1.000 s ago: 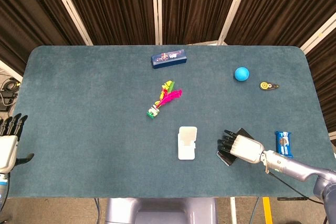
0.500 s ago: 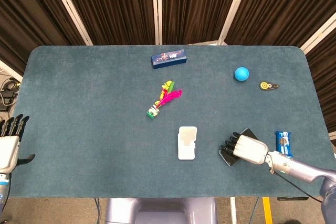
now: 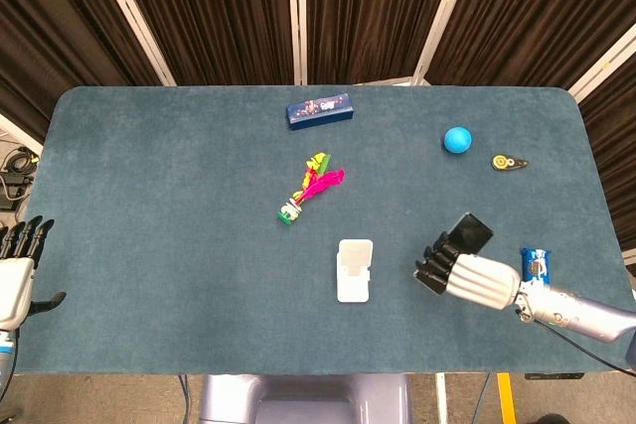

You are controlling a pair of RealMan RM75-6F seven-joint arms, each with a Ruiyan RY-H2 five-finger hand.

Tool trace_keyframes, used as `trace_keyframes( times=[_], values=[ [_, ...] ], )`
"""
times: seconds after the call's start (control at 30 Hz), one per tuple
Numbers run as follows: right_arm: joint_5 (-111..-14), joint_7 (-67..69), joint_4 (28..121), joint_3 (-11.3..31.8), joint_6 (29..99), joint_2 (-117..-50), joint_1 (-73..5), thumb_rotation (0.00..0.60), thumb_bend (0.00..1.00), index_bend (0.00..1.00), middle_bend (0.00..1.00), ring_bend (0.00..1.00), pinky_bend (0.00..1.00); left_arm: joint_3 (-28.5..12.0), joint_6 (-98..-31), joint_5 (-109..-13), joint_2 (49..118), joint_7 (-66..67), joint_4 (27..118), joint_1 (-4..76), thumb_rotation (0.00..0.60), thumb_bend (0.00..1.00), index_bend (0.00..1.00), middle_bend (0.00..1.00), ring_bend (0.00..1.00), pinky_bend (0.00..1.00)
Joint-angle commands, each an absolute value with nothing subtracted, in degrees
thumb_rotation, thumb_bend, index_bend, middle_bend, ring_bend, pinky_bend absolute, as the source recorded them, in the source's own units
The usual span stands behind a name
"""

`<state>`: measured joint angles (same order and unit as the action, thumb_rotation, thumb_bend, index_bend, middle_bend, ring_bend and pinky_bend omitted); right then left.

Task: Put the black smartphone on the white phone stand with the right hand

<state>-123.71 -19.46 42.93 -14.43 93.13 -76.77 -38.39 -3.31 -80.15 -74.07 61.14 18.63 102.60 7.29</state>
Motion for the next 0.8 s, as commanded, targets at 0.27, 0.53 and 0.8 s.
trace_keyframes(
  times=[0.27, 0.53, 0.8],
  values=[
    [-127.35, -40.43, 71.30, -8.99, 80.10, -64.92, -46.86, 0.600, 0.46, 0.53, 0.51, 0.39, 0.37, -3.42, -79.79, -73.62, 60.62, 17.66, 102.68, 7.34, 0.600, 0.00, 0.00, 0.00, 0.00, 0.00],
    [-127.00, -50.70, 80.73, -4.79, 68.92, -63.88, -49.80, 0.600, 0.46, 0.53, 0.49, 0.36, 0.32, -3.71, -78.66, -72.34, 60.53, 17.28, 102.20, 7.81, 0.600, 0.00, 0.00, 0.00, 0.00, 0.00],
    [-125.31, -57.48, 85.55, -2.03, 58.07, -65.43, -51.38, 0.600, 0.46, 0.53, 0.49, 0.35, 0.29, -3.93, -77.63, -70.97, 60.83, 17.84, 101.75, 8.38, 0.600, 0.00, 0.00, 0.00, 0.00, 0.00]
  ],
)
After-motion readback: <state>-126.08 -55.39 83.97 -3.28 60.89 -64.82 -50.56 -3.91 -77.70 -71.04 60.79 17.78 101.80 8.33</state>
